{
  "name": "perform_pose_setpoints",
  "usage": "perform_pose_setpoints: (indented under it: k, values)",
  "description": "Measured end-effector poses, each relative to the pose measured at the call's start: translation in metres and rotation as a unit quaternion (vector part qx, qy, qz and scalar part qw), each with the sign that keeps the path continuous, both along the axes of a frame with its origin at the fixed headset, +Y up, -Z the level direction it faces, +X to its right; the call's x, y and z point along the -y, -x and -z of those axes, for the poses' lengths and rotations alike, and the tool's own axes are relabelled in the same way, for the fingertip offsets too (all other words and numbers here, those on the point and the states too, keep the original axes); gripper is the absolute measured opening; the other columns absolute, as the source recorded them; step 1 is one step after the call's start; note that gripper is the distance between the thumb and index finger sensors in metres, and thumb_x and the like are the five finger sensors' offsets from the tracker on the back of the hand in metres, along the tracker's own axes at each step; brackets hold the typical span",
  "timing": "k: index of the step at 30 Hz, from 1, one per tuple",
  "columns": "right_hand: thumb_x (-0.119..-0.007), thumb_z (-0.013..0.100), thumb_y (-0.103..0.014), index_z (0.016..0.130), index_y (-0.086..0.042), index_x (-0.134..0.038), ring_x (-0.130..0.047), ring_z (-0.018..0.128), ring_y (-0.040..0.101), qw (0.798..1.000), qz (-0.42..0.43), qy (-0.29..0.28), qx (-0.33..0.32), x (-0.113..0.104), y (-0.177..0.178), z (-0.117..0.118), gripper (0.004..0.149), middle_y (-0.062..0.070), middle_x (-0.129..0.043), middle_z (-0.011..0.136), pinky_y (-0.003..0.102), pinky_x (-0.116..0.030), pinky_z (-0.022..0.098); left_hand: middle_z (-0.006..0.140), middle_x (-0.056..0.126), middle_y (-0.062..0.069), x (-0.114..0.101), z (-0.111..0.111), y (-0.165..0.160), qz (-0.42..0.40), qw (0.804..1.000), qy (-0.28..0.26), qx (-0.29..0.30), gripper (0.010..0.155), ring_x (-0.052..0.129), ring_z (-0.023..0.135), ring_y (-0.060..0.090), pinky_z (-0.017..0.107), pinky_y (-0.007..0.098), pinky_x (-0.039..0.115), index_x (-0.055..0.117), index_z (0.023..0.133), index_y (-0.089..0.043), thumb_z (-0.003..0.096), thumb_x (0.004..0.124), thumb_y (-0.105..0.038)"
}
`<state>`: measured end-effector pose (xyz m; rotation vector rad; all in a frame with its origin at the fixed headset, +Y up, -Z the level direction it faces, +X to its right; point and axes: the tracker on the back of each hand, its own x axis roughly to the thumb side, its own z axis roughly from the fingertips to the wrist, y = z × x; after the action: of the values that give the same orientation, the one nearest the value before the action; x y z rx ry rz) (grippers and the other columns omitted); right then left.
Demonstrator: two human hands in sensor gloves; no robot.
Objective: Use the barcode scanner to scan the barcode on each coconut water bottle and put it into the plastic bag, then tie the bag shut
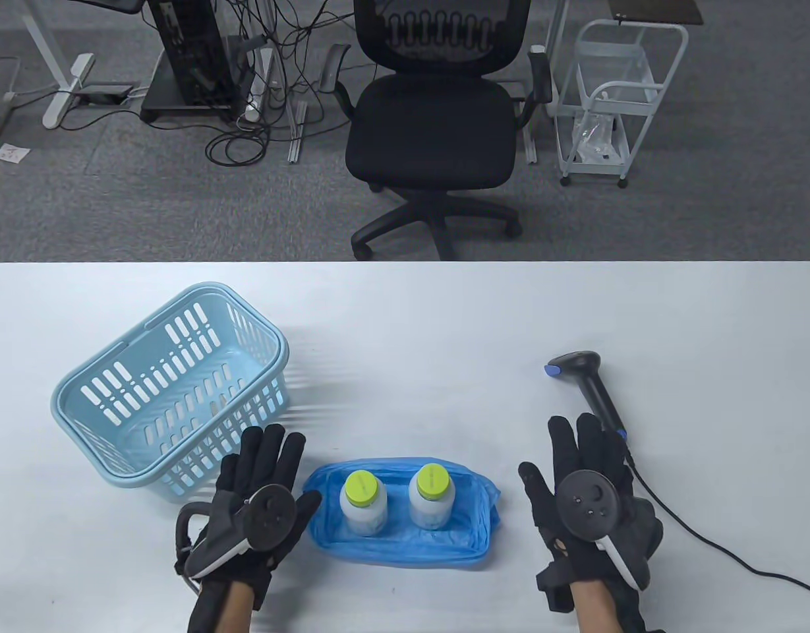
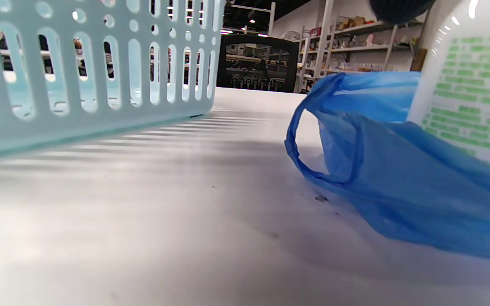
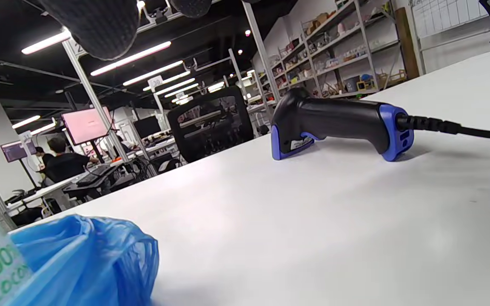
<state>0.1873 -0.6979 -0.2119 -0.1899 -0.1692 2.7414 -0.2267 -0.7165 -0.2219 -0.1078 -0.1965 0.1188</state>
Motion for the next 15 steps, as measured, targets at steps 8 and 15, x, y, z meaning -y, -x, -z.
perform_pose_setpoints:
  k: [8, 15]
  values:
    - [-0.074, 0.057, -0.043, 0.113, -0.016, -0.040, -0.022, 0.105, 0.053, 0.974, 0.073, 0.192, -0.099, 0.045, 0.001, 0.022, 0.071, 0.017, -0.027, 0.120, 0.073, -0.035, 0.070, 0.133, 0.011, 0.008, 0.039, 0.017, 0.016, -0.070, 0.985, 0.158, -0.005, 0.081, 0.007, 0.120, 0.040, 0.081, 0.062, 0.018, 0.022, 0.127, -0.020, 0.0693, 0.074, -0.041]
    - [-0.079, 0.054, -0.049, 0.114, -0.012, -0.036, -0.012, 0.102, 0.057, 0.948, 0.072, 0.260, -0.169, 0.064, 0.021, 0.029, 0.083, 0.022, -0.017, 0.119, 0.076, -0.028, 0.068, 0.129, -0.005, 0.013, 0.065, 0.025, 0.013, -0.141, 0.964, 0.226, 0.017, 0.086, -0.010, 0.112, 0.045, 0.076, 0.063, 0.005, 0.018, 0.128, -0.024, 0.0688, 0.075, -0.050]
